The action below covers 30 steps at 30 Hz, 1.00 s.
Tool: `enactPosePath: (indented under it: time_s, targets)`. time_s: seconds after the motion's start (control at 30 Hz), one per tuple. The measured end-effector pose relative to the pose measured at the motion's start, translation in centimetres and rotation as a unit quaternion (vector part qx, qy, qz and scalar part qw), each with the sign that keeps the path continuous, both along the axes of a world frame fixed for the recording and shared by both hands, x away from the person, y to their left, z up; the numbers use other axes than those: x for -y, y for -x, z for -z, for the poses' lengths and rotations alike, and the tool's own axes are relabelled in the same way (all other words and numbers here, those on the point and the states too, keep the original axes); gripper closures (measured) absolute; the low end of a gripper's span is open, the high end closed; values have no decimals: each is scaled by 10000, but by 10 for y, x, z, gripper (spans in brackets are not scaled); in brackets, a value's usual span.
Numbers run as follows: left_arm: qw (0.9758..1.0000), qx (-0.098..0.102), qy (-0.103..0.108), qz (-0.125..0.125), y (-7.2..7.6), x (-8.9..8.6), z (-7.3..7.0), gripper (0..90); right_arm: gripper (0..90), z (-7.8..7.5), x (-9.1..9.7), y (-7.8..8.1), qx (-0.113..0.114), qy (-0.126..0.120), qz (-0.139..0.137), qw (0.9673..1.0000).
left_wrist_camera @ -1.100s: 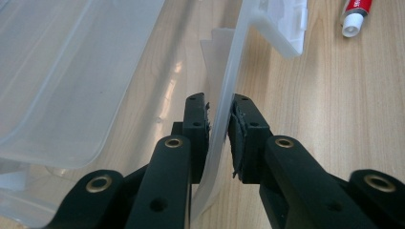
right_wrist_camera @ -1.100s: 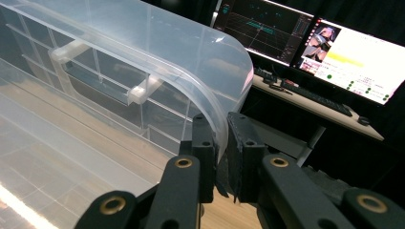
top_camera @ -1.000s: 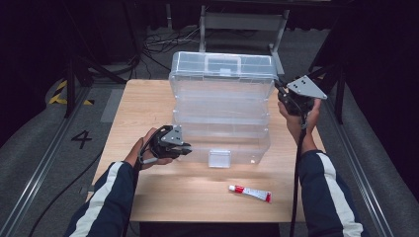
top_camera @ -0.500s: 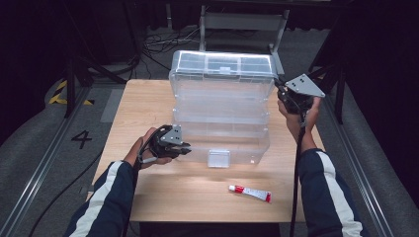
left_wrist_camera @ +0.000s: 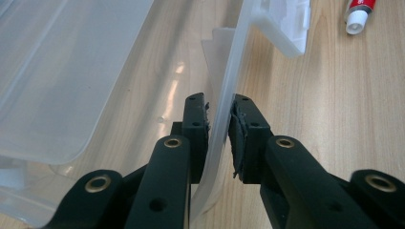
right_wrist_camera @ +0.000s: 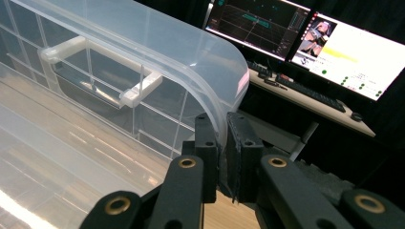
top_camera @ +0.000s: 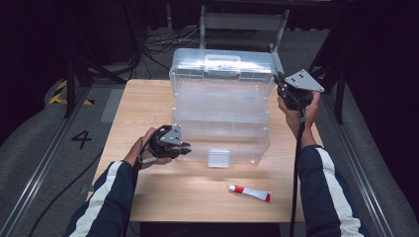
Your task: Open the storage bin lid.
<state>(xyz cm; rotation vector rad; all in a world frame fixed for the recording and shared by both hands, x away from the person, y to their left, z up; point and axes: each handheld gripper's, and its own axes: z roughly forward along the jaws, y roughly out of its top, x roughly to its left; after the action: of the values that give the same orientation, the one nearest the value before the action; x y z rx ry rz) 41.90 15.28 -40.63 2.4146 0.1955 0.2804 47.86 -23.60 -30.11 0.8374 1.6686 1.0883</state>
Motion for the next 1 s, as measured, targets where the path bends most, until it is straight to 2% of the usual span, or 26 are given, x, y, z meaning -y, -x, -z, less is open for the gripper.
enactPosePath:
  time_s: [0.17, 0.37, 1.0]
  targets:
    - [10000, 12, -9, -11, 0, 0, 0, 781, 848, -3, -2, -4, -35, 133, 55, 9999]
    - [10000, -7, 17, -9, 0, 0, 1, 780, 852, -4, -2, -9, -52, 127, 67, 9999]
    - [10000, 36, -4, 5, 0, 1, 1, 779, 853, -7, 0, -23, -172, -49, 8, 9998]
